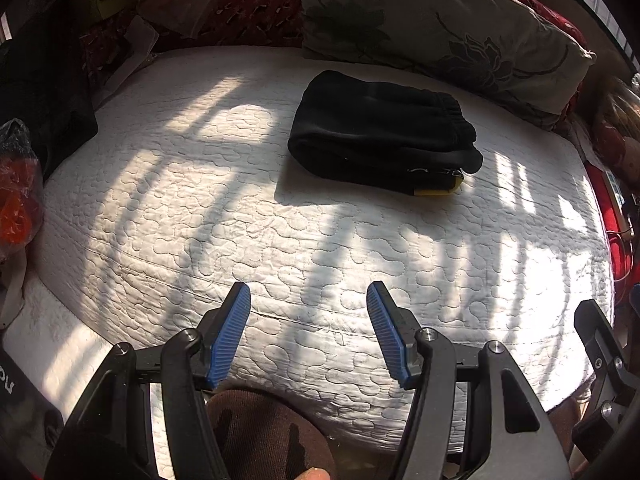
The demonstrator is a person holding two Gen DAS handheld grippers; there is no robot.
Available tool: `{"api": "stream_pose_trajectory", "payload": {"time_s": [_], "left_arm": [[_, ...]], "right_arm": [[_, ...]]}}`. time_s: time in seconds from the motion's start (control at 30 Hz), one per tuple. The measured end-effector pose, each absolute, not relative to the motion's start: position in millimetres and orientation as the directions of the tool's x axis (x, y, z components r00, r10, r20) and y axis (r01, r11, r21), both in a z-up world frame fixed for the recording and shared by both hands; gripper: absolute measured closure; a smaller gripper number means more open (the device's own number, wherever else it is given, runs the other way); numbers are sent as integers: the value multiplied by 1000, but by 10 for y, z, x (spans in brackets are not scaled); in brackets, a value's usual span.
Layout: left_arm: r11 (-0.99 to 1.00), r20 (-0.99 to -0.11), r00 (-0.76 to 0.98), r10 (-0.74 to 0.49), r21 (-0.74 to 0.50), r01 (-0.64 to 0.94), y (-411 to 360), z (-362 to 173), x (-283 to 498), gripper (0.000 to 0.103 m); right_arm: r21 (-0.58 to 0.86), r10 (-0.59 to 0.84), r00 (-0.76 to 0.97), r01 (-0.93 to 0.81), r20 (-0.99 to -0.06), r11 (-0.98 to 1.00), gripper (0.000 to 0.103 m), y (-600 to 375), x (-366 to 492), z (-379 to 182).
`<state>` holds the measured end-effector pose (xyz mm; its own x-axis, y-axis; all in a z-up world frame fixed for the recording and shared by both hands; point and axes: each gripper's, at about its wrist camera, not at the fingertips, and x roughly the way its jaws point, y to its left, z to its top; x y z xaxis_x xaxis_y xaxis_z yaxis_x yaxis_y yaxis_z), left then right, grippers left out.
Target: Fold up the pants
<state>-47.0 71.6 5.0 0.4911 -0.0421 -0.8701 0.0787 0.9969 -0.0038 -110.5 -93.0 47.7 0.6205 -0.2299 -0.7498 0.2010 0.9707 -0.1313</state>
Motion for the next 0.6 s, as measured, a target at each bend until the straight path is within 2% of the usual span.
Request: {"api": "stream_pose_trajectory", "payload": {"time_s": [0.27, 0.6], "left_arm": [[992, -860, 507, -56, 9, 125, 647, 99, -483, 43], [983, -854, 505, -126, -40, 178, 591, 196, -483, 43]], "right_arm": [[-85, -186, 630, 187, -754, 979, 0, -919, -1073, 473], [-45, -165, 640, 200, -750, 979, 0, -948, -1093, 484]]}}
